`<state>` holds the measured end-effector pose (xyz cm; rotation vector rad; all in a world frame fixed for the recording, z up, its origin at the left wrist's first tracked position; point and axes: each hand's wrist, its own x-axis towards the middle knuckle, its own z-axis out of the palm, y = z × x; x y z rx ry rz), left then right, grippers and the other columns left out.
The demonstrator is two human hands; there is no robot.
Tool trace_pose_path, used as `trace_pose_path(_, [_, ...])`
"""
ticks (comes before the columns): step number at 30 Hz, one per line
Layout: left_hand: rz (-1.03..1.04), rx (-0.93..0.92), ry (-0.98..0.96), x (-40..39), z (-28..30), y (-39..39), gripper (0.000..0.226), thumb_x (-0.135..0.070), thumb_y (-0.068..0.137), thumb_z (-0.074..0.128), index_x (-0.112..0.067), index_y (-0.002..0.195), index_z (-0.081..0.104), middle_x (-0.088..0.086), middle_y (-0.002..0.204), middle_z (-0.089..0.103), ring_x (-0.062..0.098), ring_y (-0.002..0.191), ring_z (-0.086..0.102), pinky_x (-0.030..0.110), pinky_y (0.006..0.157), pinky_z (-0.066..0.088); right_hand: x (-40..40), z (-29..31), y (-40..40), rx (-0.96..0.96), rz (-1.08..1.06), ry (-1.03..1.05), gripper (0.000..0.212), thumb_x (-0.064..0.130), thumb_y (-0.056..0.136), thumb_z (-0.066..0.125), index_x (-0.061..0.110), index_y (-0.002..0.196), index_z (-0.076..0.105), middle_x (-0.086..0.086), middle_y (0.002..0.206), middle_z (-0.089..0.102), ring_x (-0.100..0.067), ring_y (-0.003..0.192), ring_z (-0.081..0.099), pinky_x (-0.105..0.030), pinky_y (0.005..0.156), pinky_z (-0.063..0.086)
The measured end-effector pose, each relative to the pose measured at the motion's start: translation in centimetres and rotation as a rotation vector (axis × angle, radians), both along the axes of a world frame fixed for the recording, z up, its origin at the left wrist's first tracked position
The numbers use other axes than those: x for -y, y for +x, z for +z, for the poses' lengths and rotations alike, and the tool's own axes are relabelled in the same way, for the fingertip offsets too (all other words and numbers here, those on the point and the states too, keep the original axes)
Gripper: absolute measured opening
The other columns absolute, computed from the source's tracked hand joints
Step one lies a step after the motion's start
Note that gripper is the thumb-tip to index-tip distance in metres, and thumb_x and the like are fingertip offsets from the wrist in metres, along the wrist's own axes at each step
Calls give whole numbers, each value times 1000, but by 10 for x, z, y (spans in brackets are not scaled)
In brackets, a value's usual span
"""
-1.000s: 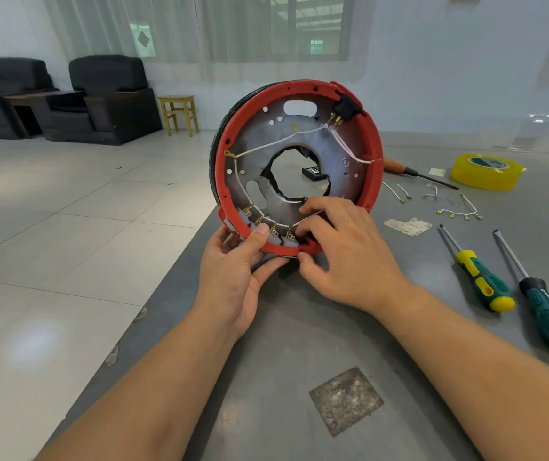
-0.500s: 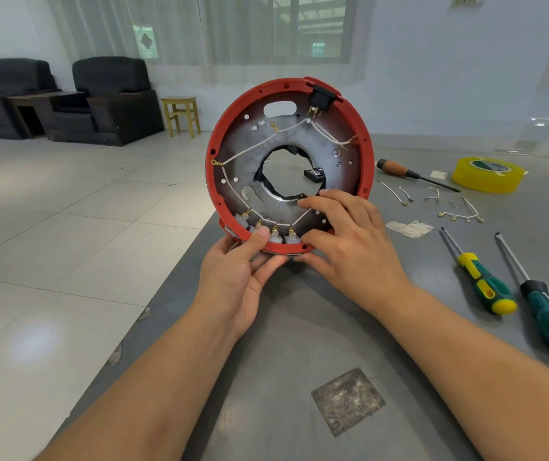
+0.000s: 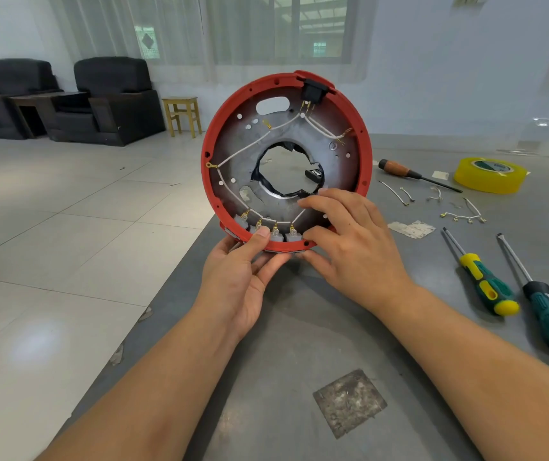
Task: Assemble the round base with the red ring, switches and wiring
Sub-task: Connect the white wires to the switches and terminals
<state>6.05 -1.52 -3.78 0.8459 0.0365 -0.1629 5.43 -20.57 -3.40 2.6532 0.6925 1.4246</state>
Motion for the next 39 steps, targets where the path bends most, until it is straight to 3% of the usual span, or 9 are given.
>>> trace_pose_path(11, [-34,-5,-24,0,-2,2,37,0,98,67,1,134,59,22,119,76,42,105,76,46,79,66,4,1,1,22,6,-49,30,48,95,67,22,81,70,4,140,62,-29,130,56,-45,109,35])
trace_pose_path(17, [-108,52,16,-7,-4,8,64,1,95,71,-24,148,46,18,119,77,45,106,75,48,83,65,6,2,1,6,-18,-83,33,49,99,59,22,90,73,2,142,60,-27,141,48,-49,121,29])
trace_pose_path(21, [-95,-6,96,-11,-3,11,66,-6,93,76,-17,149,45,23,122,74,45,103,76,54,87,64,11,1,4,5,-49,-105,28,47,97,62,22,92,73,1,146,57,-28,146,41,-50,123,27])
trace_pose_path(25, [-116,-64,134,-13,1,8,67,-28,89,82,-8,145,51,24,123,74,42,103,76,47,83,66,23,2,4,-40,-76,-79,22,39,93,73,18,97,73,-2,147,56,-30,145,43,-47,119,34])
trace_pose_path(29, [-108,-30,159,-7,2,4,57,-28,91,79,-6,140,59,19,118,77,34,104,78,39,83,66,25,-1,1,-106,-56,98,39,33,91,75,16,126,68,-7,155,47,-29,147,39,-44,118,37])
trace_pose_path(32, [-77,-16,167,-3,1,1,50,-27,93,78,-7,136,63,16,115,78,32,103,78,37,80,66,20,-5,-2,-188,-46,268,70,34,90,73,20,152,42,-5,167,23,-25,152,28,-36,121,27])
trace_pose_path(35, [-17,-40,166,-1,0,1,54,-23,92,80,-4,137,58,19,115,78,34,102,78,40,82,66,22,-13,-1,-338,-63,492,89,21,85,73,20,159,23,-2,168,11,-20,156,16,-30,122,19])
trace_pose_path(37, [6,-54,156,1,0,1,56,-20,91,81,-4,136,53,24,120,75,36,102,78,42,83,66,30,-19,2,-495,-131,636,81,14,86,70,16,157,29,-4,165,15,-22,152,24,-30,122,26])
trace_pose_path(39, [14,-50,145,2,-1,0,61,-19,90,83,-9,139,48,27,124,72,38,102,78,43,83,66,35,-20,4,-641,-232,707,57,12,91,65,9,145,47,-7,156,30,-26,139,43,-35,114,38])
